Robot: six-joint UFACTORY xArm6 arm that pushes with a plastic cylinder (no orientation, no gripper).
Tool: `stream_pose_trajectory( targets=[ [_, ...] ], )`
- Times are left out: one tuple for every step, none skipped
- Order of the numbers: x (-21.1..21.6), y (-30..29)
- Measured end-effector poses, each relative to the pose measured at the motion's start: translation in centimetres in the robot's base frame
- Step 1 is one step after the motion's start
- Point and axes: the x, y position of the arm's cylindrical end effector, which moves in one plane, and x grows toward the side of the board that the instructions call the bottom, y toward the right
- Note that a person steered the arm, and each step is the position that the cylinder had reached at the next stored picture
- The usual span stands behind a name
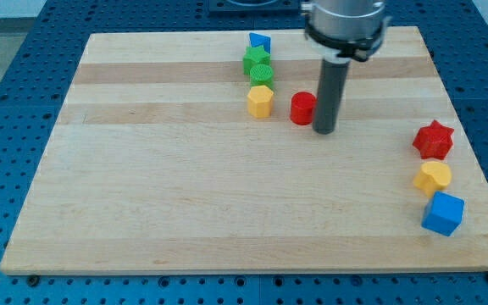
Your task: Push the hexagon into the green circle
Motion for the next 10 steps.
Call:
stream_pose_trajectory(
  targets=[
    [0.1,-0.2],
    [1.9,-4.8],
    [5.2,-9.3],
    [1.4,-9.9],
    [0.3,-9.9],
    [0.2,-8.9],
    [0.2,-4.8],
    [0.2,-2.3],
    [0.6,-2.8],
    [3.5,-7.2]
  ],
)
